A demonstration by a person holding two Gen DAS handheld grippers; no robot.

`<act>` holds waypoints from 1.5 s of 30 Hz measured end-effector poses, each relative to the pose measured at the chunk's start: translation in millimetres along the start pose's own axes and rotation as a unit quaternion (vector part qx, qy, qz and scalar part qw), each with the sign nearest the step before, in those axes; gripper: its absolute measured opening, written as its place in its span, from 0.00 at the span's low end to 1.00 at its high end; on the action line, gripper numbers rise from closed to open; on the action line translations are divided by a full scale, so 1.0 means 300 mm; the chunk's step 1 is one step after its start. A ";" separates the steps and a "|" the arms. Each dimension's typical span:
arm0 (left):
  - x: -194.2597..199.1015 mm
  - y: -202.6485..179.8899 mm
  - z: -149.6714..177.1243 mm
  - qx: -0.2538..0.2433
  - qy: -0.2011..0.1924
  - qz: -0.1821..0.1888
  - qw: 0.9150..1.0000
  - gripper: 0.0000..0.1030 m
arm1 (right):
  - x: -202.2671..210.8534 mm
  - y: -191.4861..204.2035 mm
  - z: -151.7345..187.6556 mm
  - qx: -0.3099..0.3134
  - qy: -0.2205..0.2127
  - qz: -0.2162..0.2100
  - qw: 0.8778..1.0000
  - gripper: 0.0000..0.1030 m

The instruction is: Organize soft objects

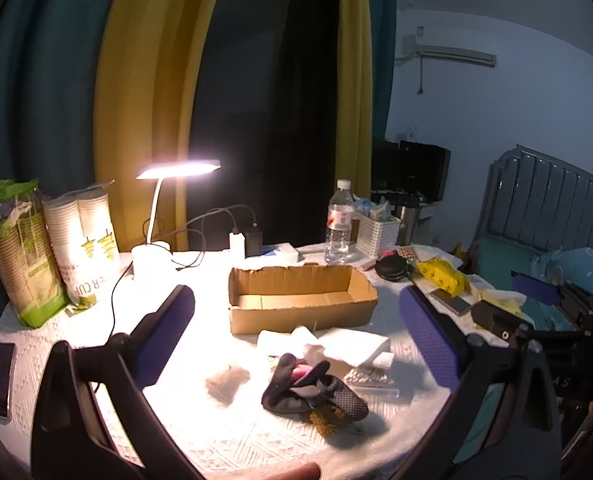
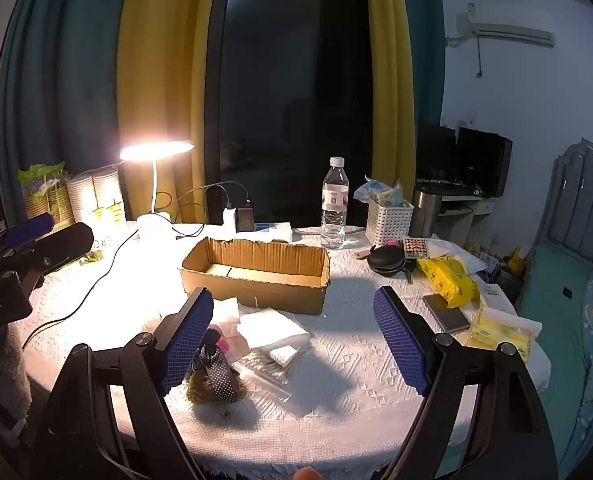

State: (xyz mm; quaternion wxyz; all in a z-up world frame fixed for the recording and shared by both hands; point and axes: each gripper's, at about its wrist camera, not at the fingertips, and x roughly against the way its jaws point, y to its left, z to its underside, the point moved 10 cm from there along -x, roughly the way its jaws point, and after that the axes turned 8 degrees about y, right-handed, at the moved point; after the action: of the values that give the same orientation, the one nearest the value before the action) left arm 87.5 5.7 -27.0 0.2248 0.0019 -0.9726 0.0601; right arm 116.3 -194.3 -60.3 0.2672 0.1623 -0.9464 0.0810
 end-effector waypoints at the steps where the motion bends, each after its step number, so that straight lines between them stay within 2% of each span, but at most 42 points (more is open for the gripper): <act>1: 0.000 0.002 0.000 0.000 0.000 0.000 1.000 0.99 | 0.002 0.000 0.003 0.000 -0.001 0.000 1.000 0.83; 45: 0.005 0.027 0.020 0.000 -0.001 -0.003 1.000 0.99 | 0.003 0.020 -0.005 0.006 -0.001 0.001 1.000 0.83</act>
State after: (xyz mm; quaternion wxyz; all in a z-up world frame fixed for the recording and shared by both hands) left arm 83.1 13.0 -32.7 0.2241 0.0049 -0.9727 0.0598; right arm 114.2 -188.5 -59.0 0.2649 0.1631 -0.9464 0.0865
